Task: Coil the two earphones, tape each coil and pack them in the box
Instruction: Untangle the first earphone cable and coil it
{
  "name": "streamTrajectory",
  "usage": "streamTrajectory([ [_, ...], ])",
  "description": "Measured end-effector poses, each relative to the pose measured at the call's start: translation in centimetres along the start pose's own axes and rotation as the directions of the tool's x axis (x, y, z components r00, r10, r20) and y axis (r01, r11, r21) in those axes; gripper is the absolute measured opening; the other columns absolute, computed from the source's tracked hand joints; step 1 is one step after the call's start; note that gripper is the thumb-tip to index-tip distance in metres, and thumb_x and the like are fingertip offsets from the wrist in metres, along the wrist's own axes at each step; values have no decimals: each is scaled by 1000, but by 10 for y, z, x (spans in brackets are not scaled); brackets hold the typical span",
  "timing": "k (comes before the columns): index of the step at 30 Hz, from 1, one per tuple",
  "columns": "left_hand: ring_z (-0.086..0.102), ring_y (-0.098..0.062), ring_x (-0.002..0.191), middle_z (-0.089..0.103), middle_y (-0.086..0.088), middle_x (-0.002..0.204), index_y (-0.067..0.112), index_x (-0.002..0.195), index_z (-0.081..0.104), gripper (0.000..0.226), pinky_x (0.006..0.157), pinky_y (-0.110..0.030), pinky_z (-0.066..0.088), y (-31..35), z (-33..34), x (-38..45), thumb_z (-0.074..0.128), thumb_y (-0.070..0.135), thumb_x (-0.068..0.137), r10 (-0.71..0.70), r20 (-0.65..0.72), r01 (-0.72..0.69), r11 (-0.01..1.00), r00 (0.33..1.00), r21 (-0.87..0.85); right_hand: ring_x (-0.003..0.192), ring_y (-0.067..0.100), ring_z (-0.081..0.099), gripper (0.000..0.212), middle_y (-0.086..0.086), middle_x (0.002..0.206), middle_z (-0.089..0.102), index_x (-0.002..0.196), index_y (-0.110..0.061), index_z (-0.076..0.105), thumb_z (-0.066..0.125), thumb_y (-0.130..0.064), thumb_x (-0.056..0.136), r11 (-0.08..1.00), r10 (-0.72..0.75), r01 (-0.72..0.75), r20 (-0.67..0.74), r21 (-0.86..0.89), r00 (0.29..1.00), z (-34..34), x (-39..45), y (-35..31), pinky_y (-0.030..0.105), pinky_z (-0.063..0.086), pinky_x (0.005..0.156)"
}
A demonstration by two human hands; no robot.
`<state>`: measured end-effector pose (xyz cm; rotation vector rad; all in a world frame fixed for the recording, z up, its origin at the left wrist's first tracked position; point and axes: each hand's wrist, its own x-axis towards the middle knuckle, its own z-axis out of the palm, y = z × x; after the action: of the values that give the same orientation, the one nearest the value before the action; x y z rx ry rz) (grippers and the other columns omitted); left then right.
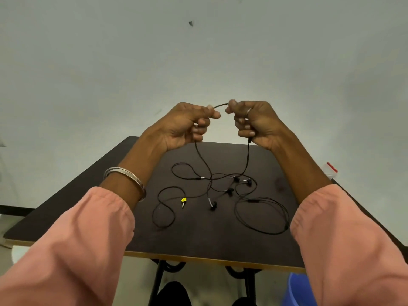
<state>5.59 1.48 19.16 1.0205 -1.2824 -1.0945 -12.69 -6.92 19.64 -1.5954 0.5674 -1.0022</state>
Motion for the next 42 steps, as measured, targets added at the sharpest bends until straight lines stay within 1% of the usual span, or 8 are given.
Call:
streamTrajectory([
  [7, 20, -4, 37, 34, 9, 47, 12, 86, 59, 24, 33, -17, 15, 26, -20, 9, 47, 27, 100, 90, -305, -176, 947, 948, -269, 44, 9, 50, 23, 10, 80, 67, 94, 1, 69, 69, -12, 75, 992, 115, -124, 206, 34, 972, -12, -16, 60, 14, 33, 36],
  [14, 20, -6, 38, 37, 8, 49, 16, 88, 60, 26, 37, -19, 16, 69, -59, 12, 42, 29, 101, 200, -574, -436, 845, 794, -309, 49, 8, 39, 24, 7, 70, 59, 93, -5, 74, 63, -22, 80, 984, 177, -174, 233, -34, 956, -19, -30, 96, 18, 35, 47],
  [18, 20, -7, 40, 36, 8, 52, 18, 89, 63, 25, 38, -20, 17, 56, -72, 10, 44, 30, 100, 164, -614, -372, 900, 772, -227, 47, 7, 29, 30, 0, 58, 44, 91, -2, 69, 53, -27, 89, 937, -4, -32, 102, 348, 995, -30, -13, 63, 20, 25, 43],
  [22, 20, -8, 39, 35, 8, 52, 17, 83, 63, 26, 37, -20, 16, 39, -81, 9, 46, 29, 99, 97, -650, -344, 901, 754, -265, 51, 13, 32, 31, 3, 59, 42, 91, 1, 68, 45, -18, 100, 939, 213, -198, 24, -282, 977, -49, -10, 58, 24, 31, 46],
  [27, 20, -8, 39, 37, 8, 52, 17, 83, 64, 24, 38, -21, 15, 29, -69, 13, 48, 28, 97, 89, -646, -293, 931, 758, -216, 57, 17, 52, 25, 10, 68, 54, 103, 5, 63, 43, -10, 101, 885, 379, -336, 77, -322, 922, -51, -24, 69, 36, 57, 63],
  [32, 21, -7, 38, 42, 7, 55, 16, 85, 68, 19, 37, -20, 16, 27, -41, 16, 54, 25, 94, 105, -564, -219, 966, 819, -138, 98, 28, 66, 43, 14, 109, 64, 127, -4, 53, 66, -12, 87, 803, 498, -389, 150, -451, 854, -43, -27, 63, 54, 53, 88],
  [37, 20, -8, 41, 43, 5, 58, 16, 87, 70, 19, 37, -20, 16, 25, -12, 16, 56, 27, 93, 111, -418, -168, 981, 901, -101, 127, 16, 46, 94, 3, 141, 47, 149, -21, 26, 69, -52, 72, 799, 142, -22, 154, -600, 978, -1, -22, 32, 34, 40, 102],
  [42, 25, -8, 43, 47, 5, 57, 12, 90, 74, 22, 38, -20, 19, 16, 6, 10, 59, 29, 91, 161, -328, -112, 980, 931, 164, 70, 14, 65, 30, 2, 86, 67, 118, -6, 61, 60, -22, 93, 991, -80, 82, 28, -108, 996, 38, -15, 17, 36, 55, 74],
])
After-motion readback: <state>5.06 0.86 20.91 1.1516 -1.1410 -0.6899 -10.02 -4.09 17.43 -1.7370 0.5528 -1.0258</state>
